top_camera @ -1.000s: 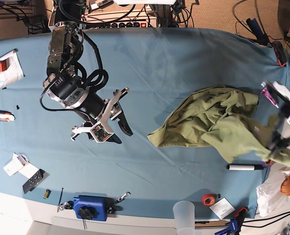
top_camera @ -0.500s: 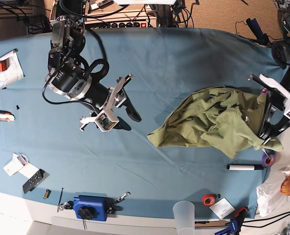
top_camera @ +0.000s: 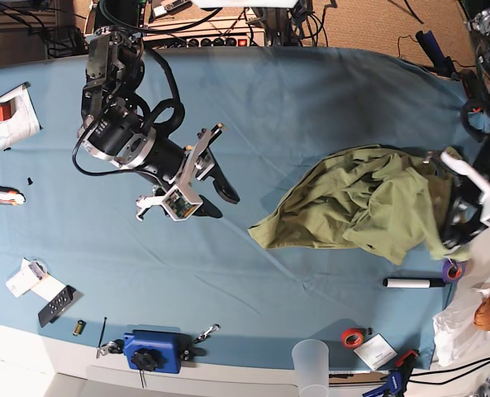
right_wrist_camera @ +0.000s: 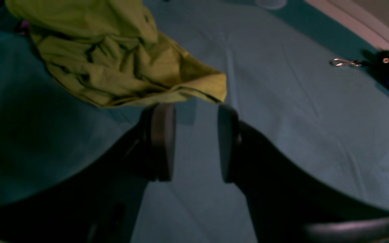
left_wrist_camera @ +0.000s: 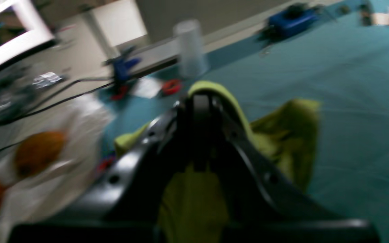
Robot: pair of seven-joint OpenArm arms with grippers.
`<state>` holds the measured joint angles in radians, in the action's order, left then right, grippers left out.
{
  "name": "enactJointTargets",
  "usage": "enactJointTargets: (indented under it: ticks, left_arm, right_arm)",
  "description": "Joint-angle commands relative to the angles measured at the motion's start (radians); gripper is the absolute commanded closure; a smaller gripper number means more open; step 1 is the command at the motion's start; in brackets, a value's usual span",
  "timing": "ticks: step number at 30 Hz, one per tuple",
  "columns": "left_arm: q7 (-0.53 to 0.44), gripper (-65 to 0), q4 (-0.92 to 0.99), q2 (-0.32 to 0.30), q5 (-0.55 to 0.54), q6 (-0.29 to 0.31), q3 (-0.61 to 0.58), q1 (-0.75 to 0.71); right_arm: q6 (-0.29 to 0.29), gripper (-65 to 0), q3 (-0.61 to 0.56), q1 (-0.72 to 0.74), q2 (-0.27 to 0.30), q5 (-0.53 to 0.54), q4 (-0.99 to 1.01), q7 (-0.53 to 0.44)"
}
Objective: Layout the t-shirt on the table in an organized manner, then fold the t-shirt properly
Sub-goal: 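Pull the shirt back toward the center with the left gripper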
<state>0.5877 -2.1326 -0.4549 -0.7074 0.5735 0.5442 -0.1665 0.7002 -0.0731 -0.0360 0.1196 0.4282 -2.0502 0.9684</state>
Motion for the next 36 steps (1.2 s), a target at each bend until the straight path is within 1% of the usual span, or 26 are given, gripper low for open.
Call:
enactJointTargets:
  ticks: [1,3,5,7,8,10,11,14,16,18,20,22,23,26,28,29,32,34,36]
  left_arm:
    - [-0.028,0.0,-0.012,-0.002,-0.019,0.001,-0.023,0.006]
    - [-0.028,0.0,-0.012,0.026,-0.015,0.001,-0.100,0.008]
    - [-0.028,0.0,-0.012,0.062,0.026,0.001,-0.175,0.021]
    - [-0.028,0.0,-0.012,0.095,0.073,-0.001,-0.238,0.042]
    - [-0.028,0.0,-0.012,0.109,0.087,-0.002,-0.266,0.053]
    - [-0.028,0.0,-0.012,0.135,0.099,-0.036,-0.315,0.070]
    - [-0.028,0.0,-0.012,0.150,0.110,-0.058,-0.341,0.077]
    - [-0.032,0.0,-0.012,0.195,0.163,-0.084,-0.425,0.088]
    - [-0.038,0.0,-0.012,0.226,0.208,-0.084,-0.484,0.089]
    - [-0.048,0.0,-0.012,0.254,0.248,-0.084,-0.544,0.090]
    - [-0.072,0.0,-0.012,0.286,0.289,-0.084,-0.608,0.090]
    - [-0.087,0.0,-0.011,0.320,0.341,-0.085,-0.671,0.100]
    - [-0.088,0.0,-0.011,0.338,0.369,-0.101,-0.704,0.109]
    - [-0.088,0.0,0.010,0.390,0.468,-0.210,-0.801,0.149]
    - [-0.091,0.0,0.053,0.427,0.534,-0.256,-0.855,0.181]
    - [-0.092,0.0,0.085,0.445,0.559,-0.268,-0.879,0.199]
    - [-0.092,0.0,0.201,0.500,0.595,-0.272,-0.930,0.256]
    - [-0.092,0.0,0.274,0.538,0.600,-0.273,-0.951,0.296]
    - [-0.092,0.0,0.336,0.578,0.600,-0.294,-0.967,0.336]
  right_arm:
    - [-0.002,-21.5,0.002,0.014,0.005,0.016,-0.016,-0.026]
    - [-0.002,-21.5,0.002,0.014,0.005,0.016,-0.016,-0.026]
    - [-0.002,-21.5,0.003,0.014,0.005,0.012,-0.016,-0.026]
    - [-0.002,-21.5,0.003,0.014,0.005,-0.024,-0.016,-0.025]
    - [-0.018,-21.5,0.003,0.014,0.005,-0.053,-0.016,-0.026]
    - [-0.054,-21.5,0.011,0.014,0.005,-0.099,-0.016,-0.026]
    - [-0.063,-21.5,0.022,0.013,0.005,-0.105,-0.016,-0.025]
    - [-0.074,-21.5,0.087,0.013,0.006,-0.105,-0.016,-0.026]
    - [-0.107,-21.5,0.151,0.014,0.005,-0.104,-0.016,-0.026]
    - [-0.123,-21.5,0.224,0.014,0.005,-0.104,-0.016,-0.026]
    - [-0.123,-21.5,0.297,0.014,0.007,-0.100,-0.016,-0.025]
    - [-0.122,-21.5,0.359,0.013,0.013,-0.071,-0.016,-0.018]
    - [-0.121,-21.5,0.385,0.013,0.014,-0.052,-0.016,-0.011]
    - [-0.120,-21.5,0.439,0.013,0.013,-0.020,-0.016,0.013]
    - [-0.121,-21.5,0.455,0.008,0.014,-0.021,-0.016,0.013]
    - [-0.120,-21.5,0.458,0.003,0.014,-0.021,-0.016,0.012]
    - [-0.120,-21.5,0.459,-0.010,0.014,-0.021,-0.016,0.015]
    - [-0.117,-21.5,0.459,-0.013,0.018,-0.022,-0.016,0.016]
    - [-0.118,-21.5,0.460,-0.014,0.035,-0.026,-0.016,0.015]
